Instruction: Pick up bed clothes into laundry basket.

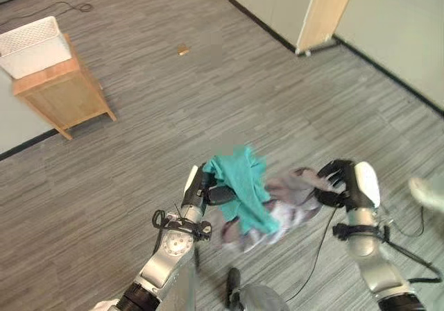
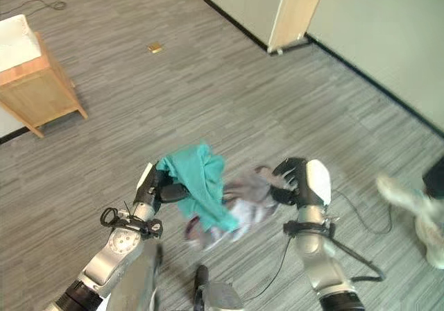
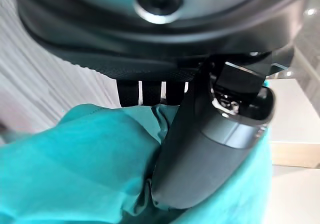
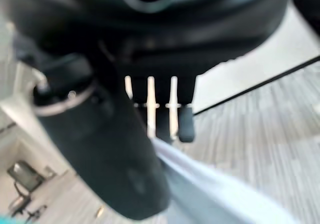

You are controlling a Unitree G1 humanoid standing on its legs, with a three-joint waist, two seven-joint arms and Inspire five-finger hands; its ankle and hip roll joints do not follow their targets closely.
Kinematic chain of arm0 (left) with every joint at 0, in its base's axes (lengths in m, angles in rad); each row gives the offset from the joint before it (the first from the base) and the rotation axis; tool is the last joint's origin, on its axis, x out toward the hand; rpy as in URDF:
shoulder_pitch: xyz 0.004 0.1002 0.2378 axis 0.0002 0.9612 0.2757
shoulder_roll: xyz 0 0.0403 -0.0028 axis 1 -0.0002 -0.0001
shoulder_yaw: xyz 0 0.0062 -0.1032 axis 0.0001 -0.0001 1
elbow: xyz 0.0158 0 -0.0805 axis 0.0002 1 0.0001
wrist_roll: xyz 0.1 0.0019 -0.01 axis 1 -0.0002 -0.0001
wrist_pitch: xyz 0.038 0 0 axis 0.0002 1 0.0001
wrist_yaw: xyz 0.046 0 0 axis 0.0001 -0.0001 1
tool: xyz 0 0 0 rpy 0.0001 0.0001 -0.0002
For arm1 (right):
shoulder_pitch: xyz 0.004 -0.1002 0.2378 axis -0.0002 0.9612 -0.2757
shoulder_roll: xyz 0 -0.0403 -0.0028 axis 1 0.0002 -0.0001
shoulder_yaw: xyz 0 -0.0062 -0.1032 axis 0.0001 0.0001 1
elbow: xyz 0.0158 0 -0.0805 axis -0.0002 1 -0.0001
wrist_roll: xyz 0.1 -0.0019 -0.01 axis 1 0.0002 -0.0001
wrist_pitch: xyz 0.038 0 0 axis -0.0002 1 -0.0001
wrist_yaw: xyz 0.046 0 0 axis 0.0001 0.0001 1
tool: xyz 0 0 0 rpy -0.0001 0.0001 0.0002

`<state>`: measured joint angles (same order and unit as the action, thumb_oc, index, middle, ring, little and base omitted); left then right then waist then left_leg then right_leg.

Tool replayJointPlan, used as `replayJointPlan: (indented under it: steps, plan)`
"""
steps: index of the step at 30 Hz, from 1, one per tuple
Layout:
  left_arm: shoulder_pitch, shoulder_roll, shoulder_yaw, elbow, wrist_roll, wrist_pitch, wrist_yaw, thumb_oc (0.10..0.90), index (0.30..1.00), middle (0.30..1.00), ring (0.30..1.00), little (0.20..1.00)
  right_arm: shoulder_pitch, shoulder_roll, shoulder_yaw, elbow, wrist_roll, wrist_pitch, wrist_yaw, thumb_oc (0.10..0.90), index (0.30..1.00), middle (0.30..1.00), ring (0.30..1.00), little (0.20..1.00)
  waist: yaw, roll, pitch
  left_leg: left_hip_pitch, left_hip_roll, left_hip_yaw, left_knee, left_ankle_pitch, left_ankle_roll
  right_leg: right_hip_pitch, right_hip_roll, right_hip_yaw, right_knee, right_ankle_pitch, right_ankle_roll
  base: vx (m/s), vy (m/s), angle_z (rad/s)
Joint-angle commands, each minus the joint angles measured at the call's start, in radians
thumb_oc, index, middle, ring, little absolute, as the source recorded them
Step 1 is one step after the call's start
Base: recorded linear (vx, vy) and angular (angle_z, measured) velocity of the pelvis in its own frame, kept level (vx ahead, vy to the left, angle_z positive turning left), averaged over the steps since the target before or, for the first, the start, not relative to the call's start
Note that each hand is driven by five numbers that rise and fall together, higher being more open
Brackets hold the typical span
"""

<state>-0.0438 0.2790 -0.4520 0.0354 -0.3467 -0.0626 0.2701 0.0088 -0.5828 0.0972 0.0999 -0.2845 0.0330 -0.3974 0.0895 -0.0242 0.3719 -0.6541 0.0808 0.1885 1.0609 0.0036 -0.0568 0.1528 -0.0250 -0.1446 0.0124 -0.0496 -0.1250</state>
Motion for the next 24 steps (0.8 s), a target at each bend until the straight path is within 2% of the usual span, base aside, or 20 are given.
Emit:
replayJointPlan:
  steps: [1,2,3,4,5,6,7,8,9,11,12,13,14,16,18,19,21,22,23,24]
  plan:
    - [-0.033,0.022,0.039,-0.092,0.012,-0.085,-0.001,0.4,0.3,0.3,0.3,0.3,-0.091,-0.06,-0.05,-0.141,-0.051,-0.083,-0.032,0.4,0.3,0.3,0.3,0.3,0.092,0.051,-0.069,0.209,0.097,0.135,-0.45,0.08,-0.02,0.129,-0.042,-0.091,-0.097,-0.119,0.179,0.62,0.11,-0.45]
    - [-0.008,0.023,0.066,-0.086,0.031,-0.075,0.003,0.4,0.3,0.3,0.3,0.3,-0.095,-0.062,-0.045,-0.134,-0.06,-0.086,-0.032,0.4,0.3,0.3,0.3,0.3,0.104,0.05,-0.088,0.275,0.086,0.233,-0.633,0.086,0.005,0.155,-0.044,-0.095,-0.1,-0.139,0.195,0.63,0.116,-0.29]
    - [0.008,0.029,0.082,-0.08,0.051,-0.069,0.004,0.4,0.3,0.3,0.3,0.3,-0.097,-0.062,-0.043,-0.126,-0.066,-0.087,-0.034,0.4,0.3,0.3,0.3,0.3,0.111,0.053,-0.095,0.309,0.085,0.294,-0.763,0.118,0.003,0.192,-0.037,-0.109,-0.1,-0.165,0.21,0.64,0.142,0.01]
    - [0.023,0.036,0.104,-0.073,0.066,-0.065,0.005,0.4,0.3,0.3,0.3,0.3,-0.1,-0.063,-0.046,-0.124,-0.071,-0.087,-0.03,0.4,0.3,0.3,0.3,0.3,0.12,0.069,-0.113,0.318,0.113,0.344,-0.848,0.139,0.004,0.213,-0.013,-0.118,-0.1,-0.186,0.218,0.67,0.167,0.21]
    - [0.039,0.043,0.121,-0.061,0.091,-0.054,0.009,0.4,0.3,0.3,0.3,0.3,-0.106,-0.066,-0.042,-0.114,-0.076,-0.087,-0.031,0.4,0.3,0.3,0.3,0.3,0.127,0.071,-0.125,0.344,0.123,0.394,-0.962,0.16,0.008,0.238,-0.006,-0.135,-0.097,-0.212,0.233,0.62,0.164,0.27]
    - [0.049,0.057,0.146,-0.052,0.111,-0.049,0.019,0.4,0.3,0.3,0.3,0.3,-0.121,-0.067,-0.039,-0.11,-0.079,-0.084,-0.029,0.4,0.3,0.3,0.3,0.3,0.133,0.065,-0.132,0.348,0.141,0.414,-1.004,0.17,0.012,0.258,-0.015,-0.143,-0.093,-0.225,0.246,0.7,0.152,0.08]
    - [0.068,0.069,0.169,-0.038,0.132,-0.036,0.021,0.4,0.3,0.3,0.3,0.3,-0.123,-0.068,-0.034,-0.101,-0.084,-0.081,-0.018,0.4,0.3,0.3,0.3,0.3,0.147,0.055,-0.154,0.368,0.127,0.391,-1.048,0.145,0.021,0.281,-0.019,-0.153,-0.079,-0.241,0.266,0.89,0.153,0.05]
    - [0.091,0.098,0.203,-0.022,0.192,-0.016,0.022,0.4,0.3,0.3,0.3,0.3,-0.117,-0.058,-0.027,-0.084,-0.1,-0.077,-0.002,0.4,0.3,0.3,0.3,0.3,0.163,0.033,-0.181,0.386,0.104,0.409,-1.072,0.196,0.056,0.287,-0.027,-0.158,-0.016,-0.198,0.291,0.72,0.115,0.13]
    - [0.093,0.1,0.204,-0.023,0.193,-0.016,0.022,0.4,0.3,0.3,0.3,0.3,-0.117,-0.056,-0.025,-0.083,-0.101,-0.078,-0.002,0.4,0.3,0.3,0.3,0.3,0.163,0.028,-0.183,0.388,0.1,0.412,-1.078,0.199,0.057,0.284,-0.031,-0.157,-0.014,-0.199,0.293,0.64,0.113,0.32]
    - [0.093,0.125,0.221,0.005,0.217,-0.011,0.018,0.4,0.3,0.3,0.3,0.3,-0.111,-0.054,-0.019,-0.059,-0.124,-0.075,0.011,0.4,0.3,0.3,0.3,0.3,0.19,-0.027,-0.189,0.407,0.017,0.359,-1.068,0.147,0.098,0.258,-0.083,-0.155,0.146,-0.052,0.374,0.52,0.1,0.58]
    - [0.096,0.151,0.23,0.0,0.24,-0.011,0.011,0.4,0.3,0.3,0.3,0.3,-0.117,-0.061,-0.019,-0.044,-0.131,-0.072,0.02,0.4,0.3,0.3,0.3,0.3,0.195,-0.047,-0.186,0.424,0.001,0.355,-1.059,0.12,0.113,0.221,-0.105,-0.167,0.234,0.012,0.387,0.57,0.042,0.71]
    - [0.082,0.196,0.237,-0.023,0.292,0.002,0.008,0.4,0.3,0.3,0.3,0.3,-0.143,-0.073,-0.011,-0.029,-0.132,-0.071,0.028,0.4,0.3,0.3,0.3,0.3,0.201,-0.045,-0.172,0.434,0.028,0.376,-1.036,0.112,0.128,0.135,-0.089,-0.158,0.41,0.134,0.387,0.56,0.017,0.68]
    - [0.075,0.216,0.267,-0.028,0.303,0.002,0.018,0.4,0.3,0.3,0.3,0.3,-0.164,-0.095,-0.012,-0.041,-0.131,-0.077,0.035,0.4,0.3,0.3,0.3,0.3,0.193,-0.029,-0.175,0.468,0.045,0.372,-1.042,0.089,0.127,0.095,-0.112,-0.182,0.508,0.176,0.387,0.52,0.024,0.56]
    - [0.035,0.266,0.32,-0.065,0.33,0.01,0.041,0.4,0.3,0.3,0.3,0.3,-0.198,-0.131,-0.017,-0.062,-0.128,-0.078,0.046,0.4,0.3,0.3,0.3,0.3,0.171,0.035,-0.158,0.542,0.077,0.324,-1.063,0.069,0.13,-0.028,-0.128,-0.205,0.792,0.25,0.387,0.53,0.093,0.77]
    - [-0.036,0.311,0.358,-0.09,0.363,0.014,0.069,0.4,0.3,0.3,0.3,0.3,-0.222,-0.185,-0.046,-0.092,-0.132,-0.075,0.058,0.4,0.3,0.3,0.3,0.3,0.119,0.089,-0.139,0.615,0.069,0.251,-1.109,0.048,0.144,-0.179,-0.098,-0.178,0.988,0.162,0.387,0.47,0.133,1.07]
    - [-0.084,0.338,0.374,-0.082,0.375,0.012,0.092,0.4,0.3,0.3,0.3,0.3,-0.252,-0.219,-0.058,-0.124,-0.121,-0.083,0.066,0.4,0.3,0.3,0.3,0.3,0.089,0.097,-0.128,0.642,0.054,0.21,-1.12,0.039,0.143,-0.253,-0.06,-0.18,1.022,0.11,0.387,0.4,-0.007,1.41]
    - [-0.157,0.373,0.405,-0.079,0.385,0.003,0.124,0.4,0.3,0.3,0.3,0.3,-0.309,-0.277,-0.077,-0.18,-0.092,-0.096,0.073,0.4,0.3,0.3,0.3,0.3,0.041,0.096,-0.12,0.678,0.036,0.16,-1.127,0.022,0.124,-0.337,-0.051,-0.196,0.96,0.078,0.387,0.45,-0.103,1.84]
    - [-0.182,0.388,0.422,-0.084,0.384,-0.002,0.132,0.4,0.3,0.3,0.3,0.3,-0.337,-0.29,-0.07,-0.191,-0.074,-0.102,0.083,0.4,0.3,0.3,0.3,0.3,0.032,0.08,-0.125,0.697,0.019,0.148,-1.129,0.004,0.113,-0.338,-0.077,-0.182,0.88,0.061,0.387,0.58,-0.127,1.92]
    - [-0.192,0.405,0.448,-0.106,0.381,-0.009,0.136,0.4,0.3,0.3,0.3,0.3,-0.375,-0.298,-0.055,-0.201,-0.053,-0.109,0.096,0.4,0.3,0.3,0.3,0.3,0.02,0.072,-0.127,0.722,0.006,0.122,-1.133,-0.012,0.1,-0.329,-0.118,-0.169,0.735,0.035,0.387,0.63,-0.15,1.72]
    - [-0.184,0.405,0.467,-0.122,0.384,-0.018,0.141,0.4,0.3,0.3,0.3,0.3,-0.398,-0.299,-0.047,-0.214,-0.037,-0.114,0.106,0.4,0.3,0.3,0.3,0.3,0.015,0.052,-0.133,0.75,-0.015,0.107,-1.135,-0.034,0.084,-0.319,-0.172,-0.153,0.579,0.01,0.367,0.63,-0.226,1.64]
